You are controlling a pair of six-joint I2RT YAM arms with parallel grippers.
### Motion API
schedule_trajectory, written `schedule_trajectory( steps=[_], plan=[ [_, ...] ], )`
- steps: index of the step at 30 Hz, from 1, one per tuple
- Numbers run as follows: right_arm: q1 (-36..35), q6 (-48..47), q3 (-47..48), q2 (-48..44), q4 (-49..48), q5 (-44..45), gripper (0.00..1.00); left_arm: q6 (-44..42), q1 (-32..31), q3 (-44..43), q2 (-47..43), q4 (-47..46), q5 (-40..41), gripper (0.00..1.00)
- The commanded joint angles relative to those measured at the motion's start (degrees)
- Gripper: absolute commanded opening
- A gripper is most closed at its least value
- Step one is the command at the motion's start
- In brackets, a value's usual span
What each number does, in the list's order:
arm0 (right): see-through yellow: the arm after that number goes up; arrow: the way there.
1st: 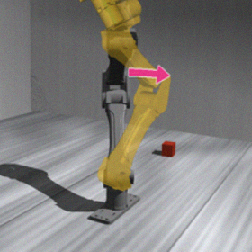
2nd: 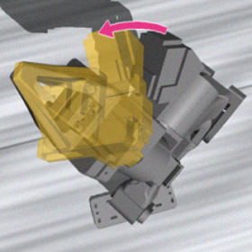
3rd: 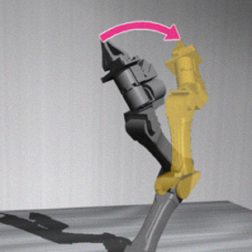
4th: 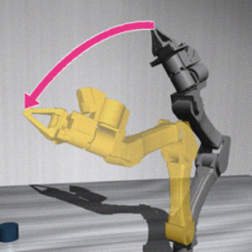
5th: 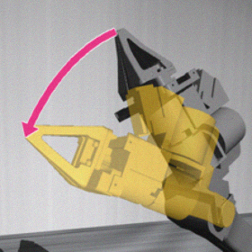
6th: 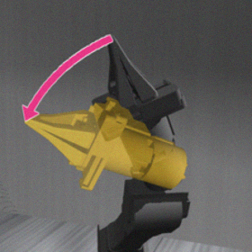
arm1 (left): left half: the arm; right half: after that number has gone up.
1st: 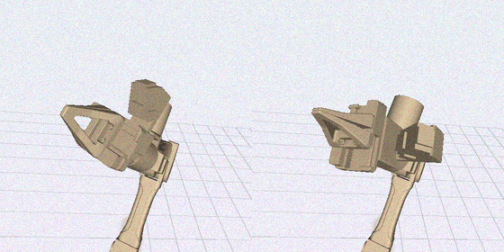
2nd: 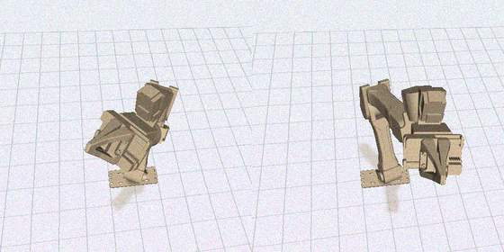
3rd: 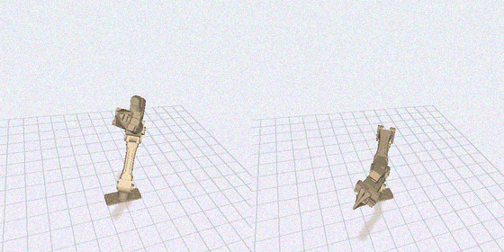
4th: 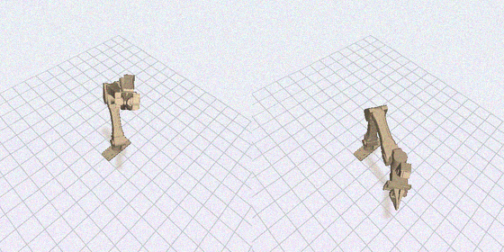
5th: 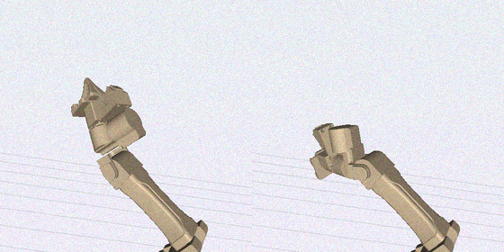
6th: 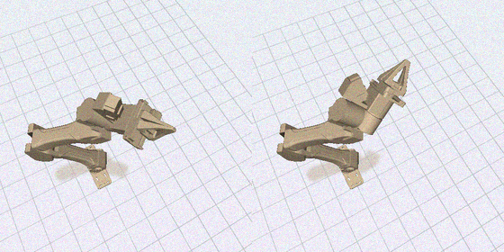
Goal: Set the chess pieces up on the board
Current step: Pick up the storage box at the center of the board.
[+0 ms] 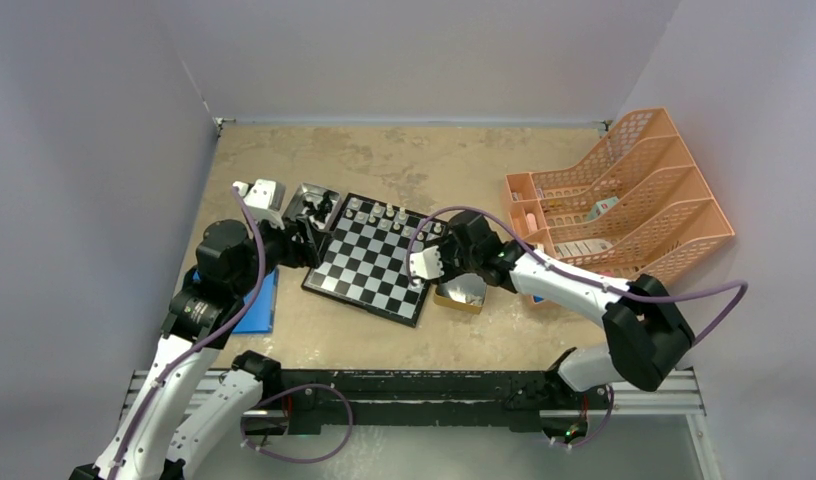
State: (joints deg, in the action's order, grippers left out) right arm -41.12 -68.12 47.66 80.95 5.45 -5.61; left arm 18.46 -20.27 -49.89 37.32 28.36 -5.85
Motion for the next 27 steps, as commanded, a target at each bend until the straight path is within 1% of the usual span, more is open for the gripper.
schedule_trajectory(
  steps=[1,15,27],
  plan=[
    [-1.07,-4.89,2.13,1.79,2.73,-0.22,0.49,0.53,0.32,0.05,-0.05,-2.52,-0.35,0.77],
    [-4.01,-8.55,2.28,5.46,2.44,2.51,0.49,0.35,0.32,0.20,-0.20,-2.61,-1.05,0.77],
    [-5.49,-9.99,2.15,8.07,2.82,4.04,0.38,0.35,0.32,0.23,-0.15,-2.78,-1.45,0.78]
  ],
)
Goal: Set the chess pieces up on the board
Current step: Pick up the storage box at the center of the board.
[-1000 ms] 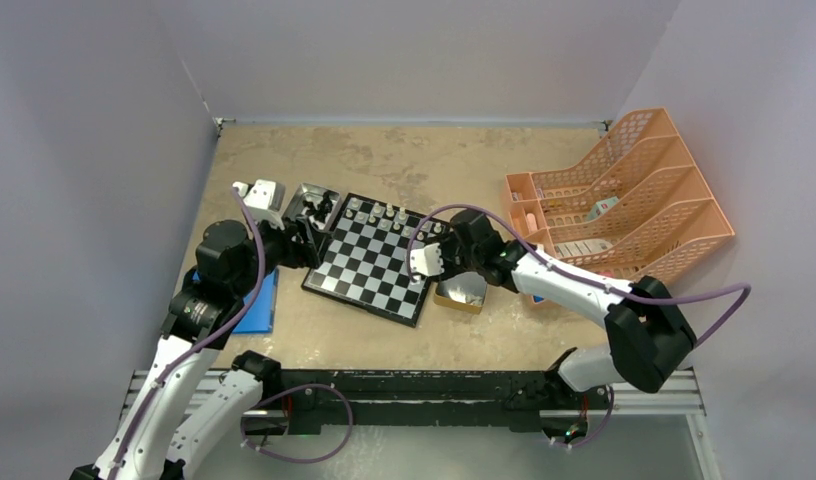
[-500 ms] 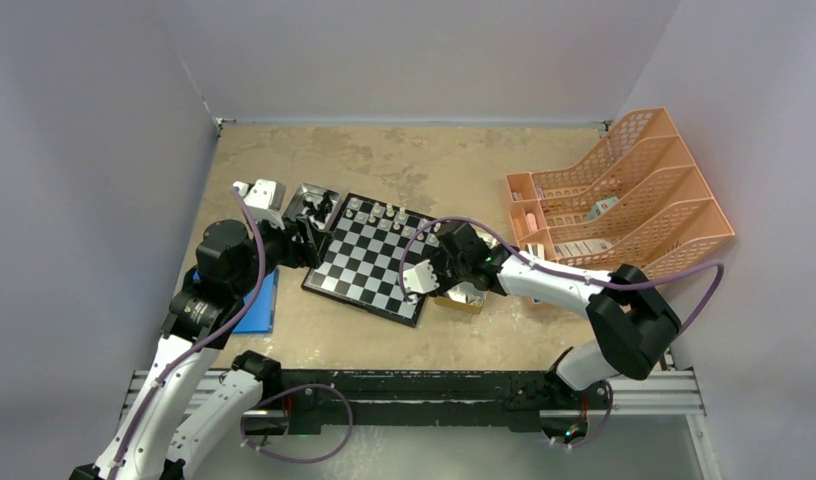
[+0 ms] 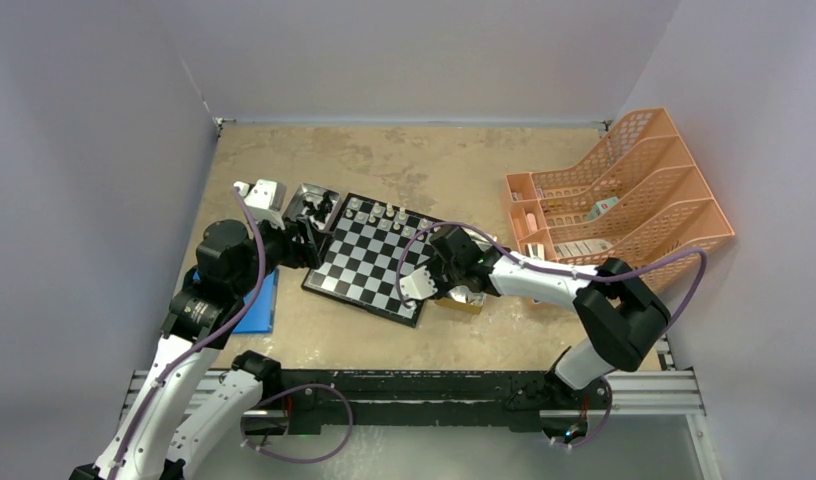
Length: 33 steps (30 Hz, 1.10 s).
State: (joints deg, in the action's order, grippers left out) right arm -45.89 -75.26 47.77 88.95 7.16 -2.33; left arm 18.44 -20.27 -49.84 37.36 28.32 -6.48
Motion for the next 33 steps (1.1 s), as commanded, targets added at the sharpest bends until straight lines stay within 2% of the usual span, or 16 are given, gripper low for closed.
schedule_trajectory(
  steps=[1,12,19,27,33],
  plan=[
    [-0.89,-2.87,1.80,0.02,0.80,0.82,0.38,0.34,0.32,0.19,-0.20,-2.72,-0.89,0.78],
    [-2.01,-3.23,0.51,-1.76,0.49,1.74,0.28,0.28,0.32,0.27,0.00,-2.61,-0.80,0.78],
    [-2.60,-2.59,-0.54,-3.08,0.67,2.06,0.27,0.20,0.32,0.23,0.17,-2.64,-0.77,0.78],
    [-2.82,-1.18,-1.53,-3.89,1.63,2.15,0.21,0.20,0.32,0.19,0.11,-2.60,-0.37,0.78],
    [-2.98,-0.44,-1.52,-4.41,2.85,2.15,0.11,0.20,0.32,0.27,-0.12,-2.56,-0.37,0.78]
  ],
)
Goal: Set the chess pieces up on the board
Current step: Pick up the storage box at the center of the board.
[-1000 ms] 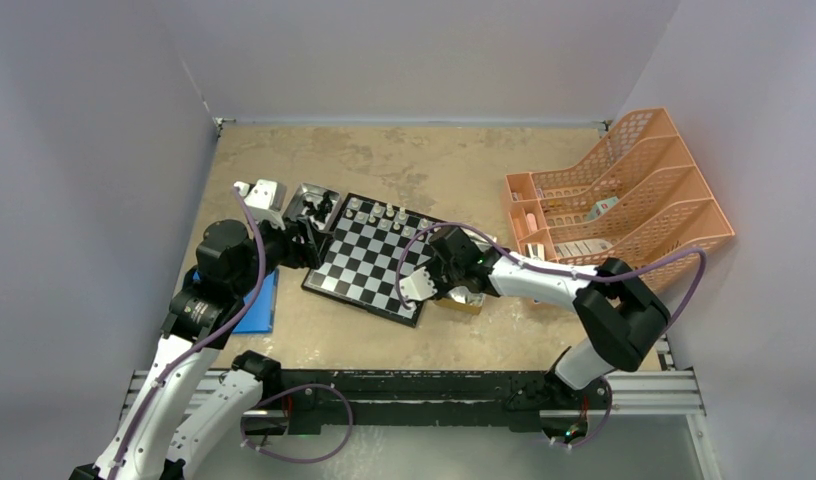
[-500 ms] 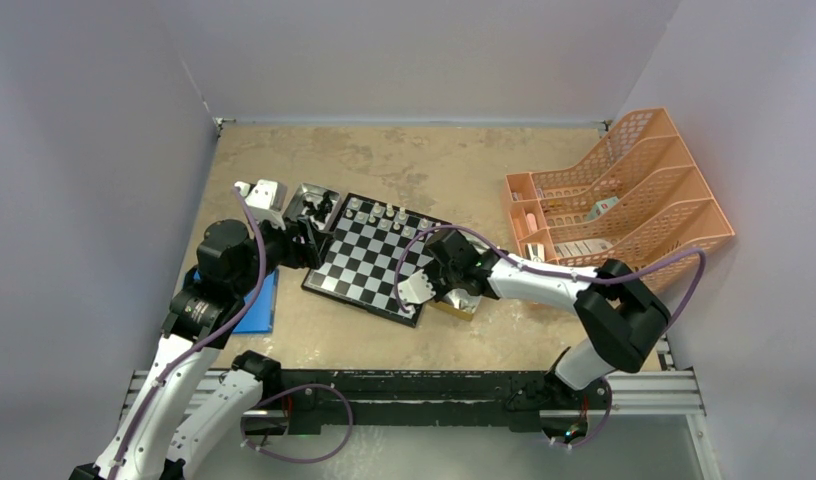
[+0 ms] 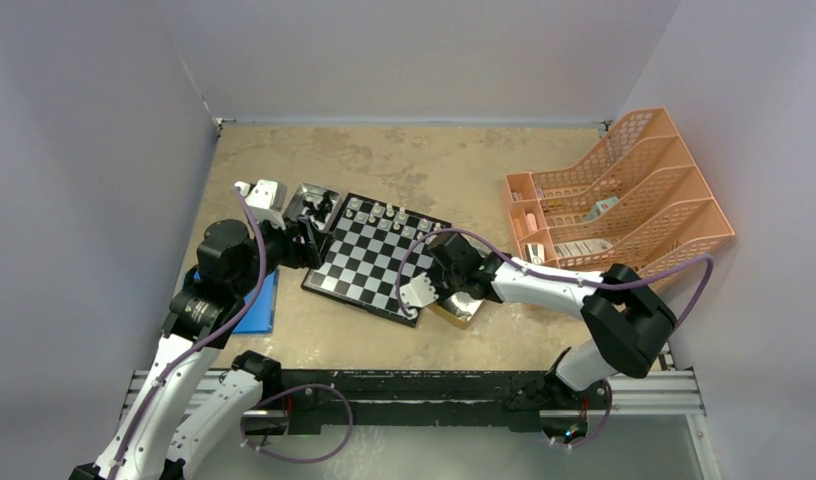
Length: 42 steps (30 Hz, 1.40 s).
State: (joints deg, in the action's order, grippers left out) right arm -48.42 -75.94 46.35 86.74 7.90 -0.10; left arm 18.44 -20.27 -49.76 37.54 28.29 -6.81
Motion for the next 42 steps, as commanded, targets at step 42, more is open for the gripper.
schedule_trajectory(
  steps=[42],
  plan=[
    [2.77,6.51,10.03,-8.12,16.53,-6.93,0.00,0.27,0.32,0.27,-1.09,-2.70,-0.75,0.78]
  ],
)
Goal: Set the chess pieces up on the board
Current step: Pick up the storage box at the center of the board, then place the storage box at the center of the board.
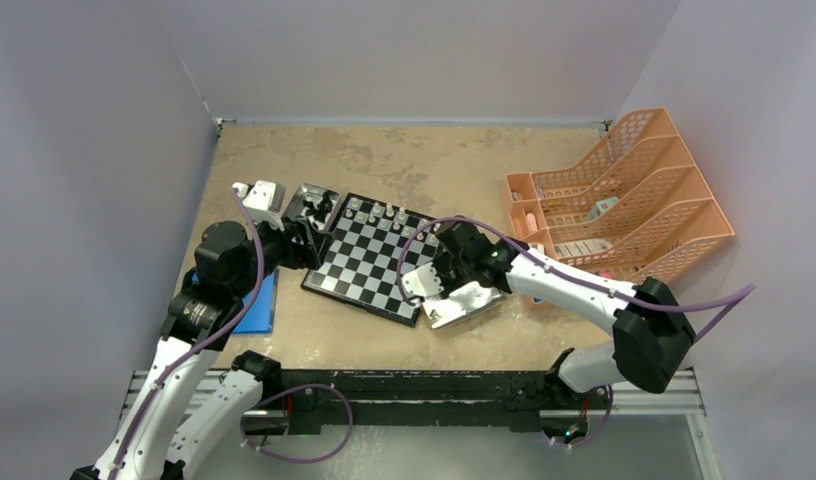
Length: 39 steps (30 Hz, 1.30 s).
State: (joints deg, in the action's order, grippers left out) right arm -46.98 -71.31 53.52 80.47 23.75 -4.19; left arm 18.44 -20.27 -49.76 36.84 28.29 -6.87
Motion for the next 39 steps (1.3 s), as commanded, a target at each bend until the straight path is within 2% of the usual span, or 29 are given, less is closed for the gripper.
schedule_trajectory(
  steps=[1,7,30,39],
  plan=[
    [1.74,2.63,3.06,-1.89,0.30,-3.30,0.00,0.28,0.32,0.27,-0.43,-2.70,-0.75,0.78],
    [6.69,9.49,6.14,-2.06,-1.86,-10.40,0.00,0.28,0.32,0.27,-0.33,-2.82,-1.30,0.78],
    [19.72,26.58,6.99,-2.46,-4.55,-12.73,0.00,0.37,0.32,0.45,-1.01,-2.95,-2.56,0.78],
    [21.17,35.57,8.45,0.03,-8.16,-7.47,0.00,0.37,0.23,0.45,-1.23,-3.03,-2.95,0.78]
  ],
)
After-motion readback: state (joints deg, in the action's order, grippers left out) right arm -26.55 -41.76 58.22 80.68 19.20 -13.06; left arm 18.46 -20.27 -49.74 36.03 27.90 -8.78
